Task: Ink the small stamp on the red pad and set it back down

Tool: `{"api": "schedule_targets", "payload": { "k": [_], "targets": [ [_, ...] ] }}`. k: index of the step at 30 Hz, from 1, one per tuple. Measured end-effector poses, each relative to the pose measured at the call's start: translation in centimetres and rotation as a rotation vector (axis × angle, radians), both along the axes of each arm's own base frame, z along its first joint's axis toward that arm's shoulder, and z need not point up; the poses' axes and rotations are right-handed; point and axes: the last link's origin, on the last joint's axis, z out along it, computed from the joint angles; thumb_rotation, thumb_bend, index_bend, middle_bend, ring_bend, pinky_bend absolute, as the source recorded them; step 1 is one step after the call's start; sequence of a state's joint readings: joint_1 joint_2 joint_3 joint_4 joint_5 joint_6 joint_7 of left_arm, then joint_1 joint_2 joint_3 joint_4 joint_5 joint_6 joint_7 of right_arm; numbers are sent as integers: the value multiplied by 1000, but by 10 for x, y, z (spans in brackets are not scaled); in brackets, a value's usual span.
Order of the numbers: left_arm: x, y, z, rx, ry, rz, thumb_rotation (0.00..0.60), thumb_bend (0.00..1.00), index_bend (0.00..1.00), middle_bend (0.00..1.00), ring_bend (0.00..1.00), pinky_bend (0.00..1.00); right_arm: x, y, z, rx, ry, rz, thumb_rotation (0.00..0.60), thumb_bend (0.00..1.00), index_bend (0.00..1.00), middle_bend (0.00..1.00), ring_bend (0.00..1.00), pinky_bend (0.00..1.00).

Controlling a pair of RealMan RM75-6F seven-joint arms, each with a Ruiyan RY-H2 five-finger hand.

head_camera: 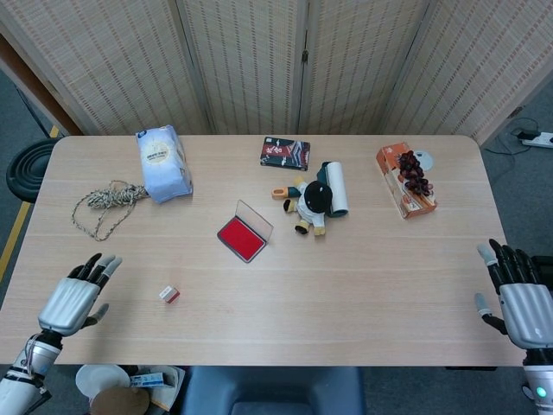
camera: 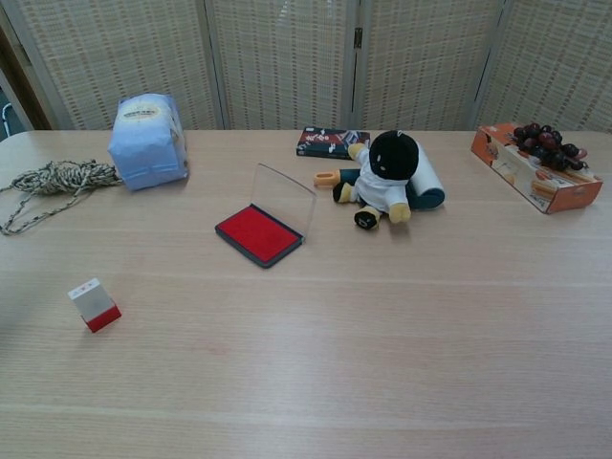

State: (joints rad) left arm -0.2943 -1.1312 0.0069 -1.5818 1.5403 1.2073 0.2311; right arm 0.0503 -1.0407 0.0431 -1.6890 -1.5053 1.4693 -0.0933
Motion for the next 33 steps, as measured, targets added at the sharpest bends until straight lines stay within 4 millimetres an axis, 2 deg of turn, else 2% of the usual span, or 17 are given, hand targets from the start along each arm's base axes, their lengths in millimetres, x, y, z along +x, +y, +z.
{"api": "schedule_targets", "payload": {
  "k": [3,5,15,22,26,33],
  "targets": [
    [2,5,-1,-34,25,-39,600,327,0,0,0,117,-3,-4,0,-6,5,-17,600,411,20,0,0,0],
    [3,8,-2,-66,43,-67,600,326,0,0,0,92,-5,-5,0,-11,12,-29,600,411,20,0,0,0],
    [7,40,-9,-254,159,-145,600,326,0,0,0,58,-10,-14,-3,-28,30,-67,600,411,20,0,0,0],
    [22,68,-12,-318,174,-169,600,326,0,0,0,49,-13,-19,-2,-27,22,-81,600,411,20,0,0,0],
    [23,74,-18,-353,198,-147,600,326,3,0,0,7,-15,-21,0,-31,9,-86,600,411,20,0,0,0],
    [32,81,-34,-405,241,-137,600,326,81,0,0,5,-18,-22,5,-37,-12,-91,600,411,20,0,0,0]
  ]
}}
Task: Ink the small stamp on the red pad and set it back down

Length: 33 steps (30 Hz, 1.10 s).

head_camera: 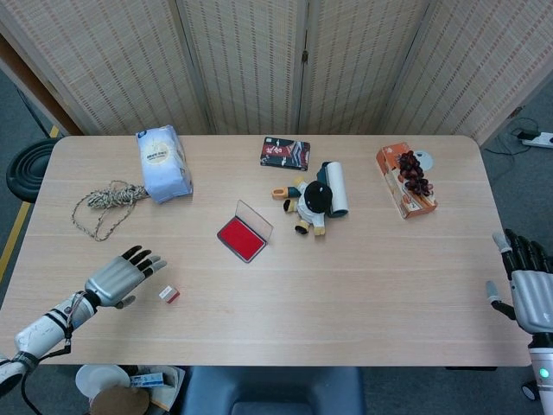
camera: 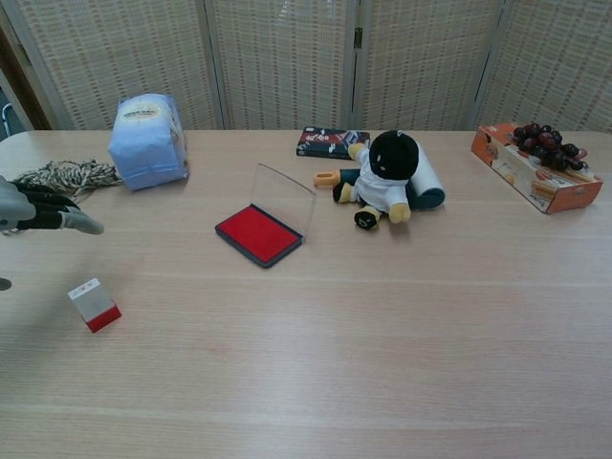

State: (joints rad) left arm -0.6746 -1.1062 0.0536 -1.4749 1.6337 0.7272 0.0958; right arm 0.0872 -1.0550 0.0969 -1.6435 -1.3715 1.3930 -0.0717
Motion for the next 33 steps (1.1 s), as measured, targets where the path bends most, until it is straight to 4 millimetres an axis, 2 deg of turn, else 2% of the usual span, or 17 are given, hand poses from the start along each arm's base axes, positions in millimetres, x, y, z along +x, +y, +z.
{"api": "schedule_targets", "payload": {
  "k": [7,17,33],
  "targets": [
    [7,-4,-16,-29,-13,-3,600,326,107,0,0,4,-1,-2,-3,28,-5,-2,600,411,20,0,0,0],
    [13,-8,-26,-32,-6,-9,600,327,191,0,0,3,1,1,-2,33,-13,13,600,411,20,0,0,0],
    [16,-4,-36,-47,-11,-6,600,327,222,0,0,3,1,3,-1,29,-13,10,600,411,20,0,0,0]
  ]
}}
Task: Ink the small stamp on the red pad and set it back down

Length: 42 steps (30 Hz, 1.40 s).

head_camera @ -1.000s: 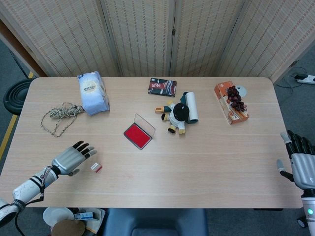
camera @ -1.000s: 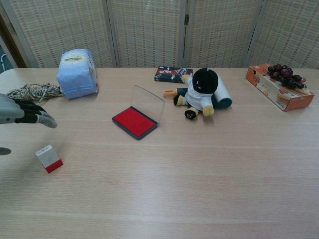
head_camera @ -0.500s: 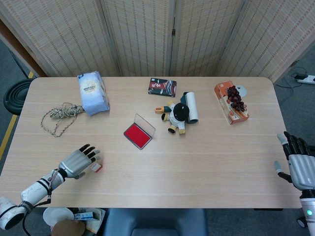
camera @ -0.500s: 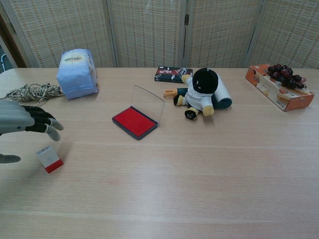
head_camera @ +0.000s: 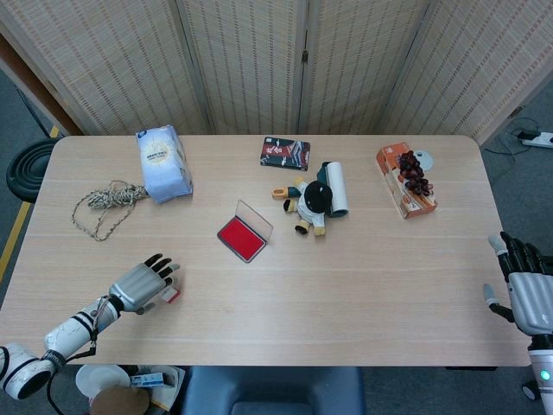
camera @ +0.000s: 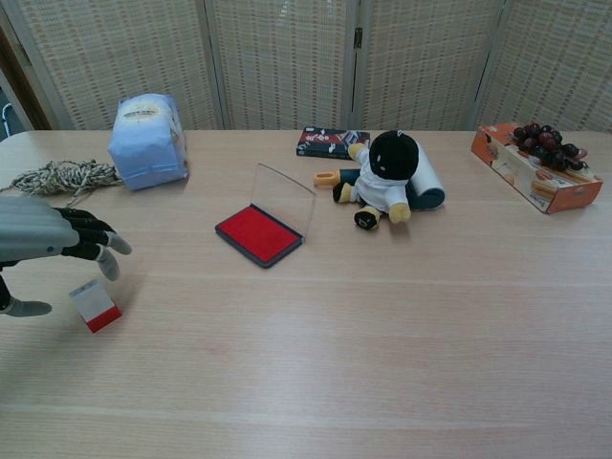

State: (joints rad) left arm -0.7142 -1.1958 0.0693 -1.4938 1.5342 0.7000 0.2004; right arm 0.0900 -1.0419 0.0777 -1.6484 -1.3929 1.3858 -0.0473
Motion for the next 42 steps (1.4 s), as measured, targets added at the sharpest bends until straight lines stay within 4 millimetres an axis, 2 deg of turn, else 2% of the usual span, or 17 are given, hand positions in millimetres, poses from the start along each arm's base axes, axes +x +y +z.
{"api": "schedule_targets", "payload": {
  "k": [23,34,36,39,42],
  "targets": [
    [4,7,-15,-15,-3,-9,600,326,292,0,0,3,0,3,4,-10,-5,2,600,411,20,0,0,0],
    [2,11,-18,-20,-10,-7,600,326,418,2,0,3,-1,2,3,-10,-1,-1,600,411,20,0,0,0],
    [3,11,-18,-19,-13,-12,600,326,445,26,0,3,-1,3,3,-10,-1,-1,600,411,20,0,0,0],
    [4,12,-18,-13,-23,-21,600,326,511,115,1,5,-1,3,3,-11,0,-1,600,410,20,0,0,0],
    [5,11,-16,-9,-31,-26,600,327,561,209,59,57,-1,3,3,-10,0,-2,600,411,20,0,0,0]
  ]
}}
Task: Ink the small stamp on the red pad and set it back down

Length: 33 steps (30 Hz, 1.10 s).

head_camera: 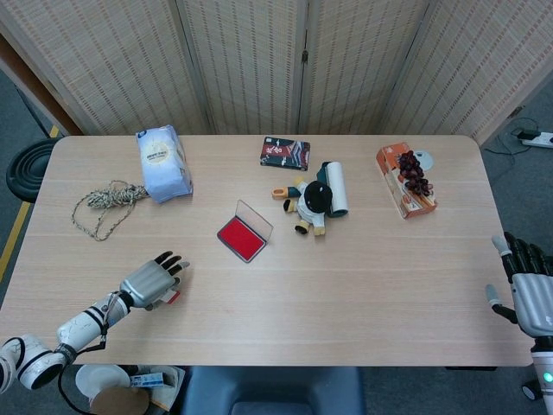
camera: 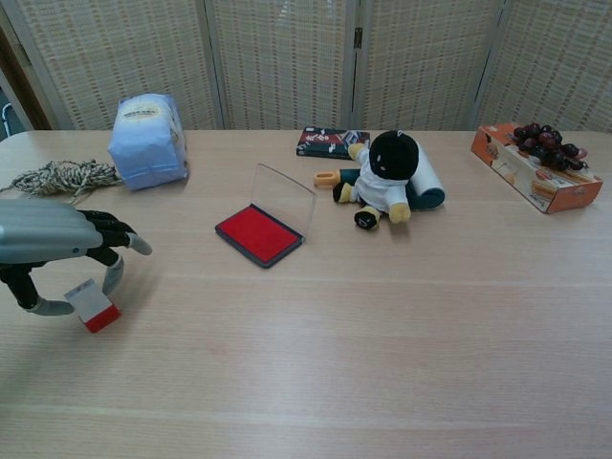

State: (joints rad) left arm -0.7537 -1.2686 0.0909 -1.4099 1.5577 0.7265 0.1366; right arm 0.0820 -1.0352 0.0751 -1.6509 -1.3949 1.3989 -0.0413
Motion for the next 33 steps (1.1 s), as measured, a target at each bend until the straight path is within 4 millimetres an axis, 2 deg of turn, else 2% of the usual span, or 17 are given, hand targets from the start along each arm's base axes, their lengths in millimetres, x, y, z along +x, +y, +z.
{"api": "schedule_targets", "payload": {
  "k": [7,13,21,33],
  "targets": [
    [4,-4,8,11,-18,-5,600,326,619,317,202,236,0,0,-1,7,-2,-2,600,411,20,0,0,0],
    [7,-3,15,32,-26,-5,600,327,650,377,268,306,0,0,-1,8,-3,0,600,410,20,0,0,0],
    [11,1,20,49,-35,-6,600,326,648,383,279,340,-1,-1,-1,11,-4,-6,600,410,20,0,0,0],
    [17,21,28,70,-33,56,600,326,648,391,280,340,-5,-7,-2,29,-19,-21,600,411,20,0,0,0]
  ]
}}
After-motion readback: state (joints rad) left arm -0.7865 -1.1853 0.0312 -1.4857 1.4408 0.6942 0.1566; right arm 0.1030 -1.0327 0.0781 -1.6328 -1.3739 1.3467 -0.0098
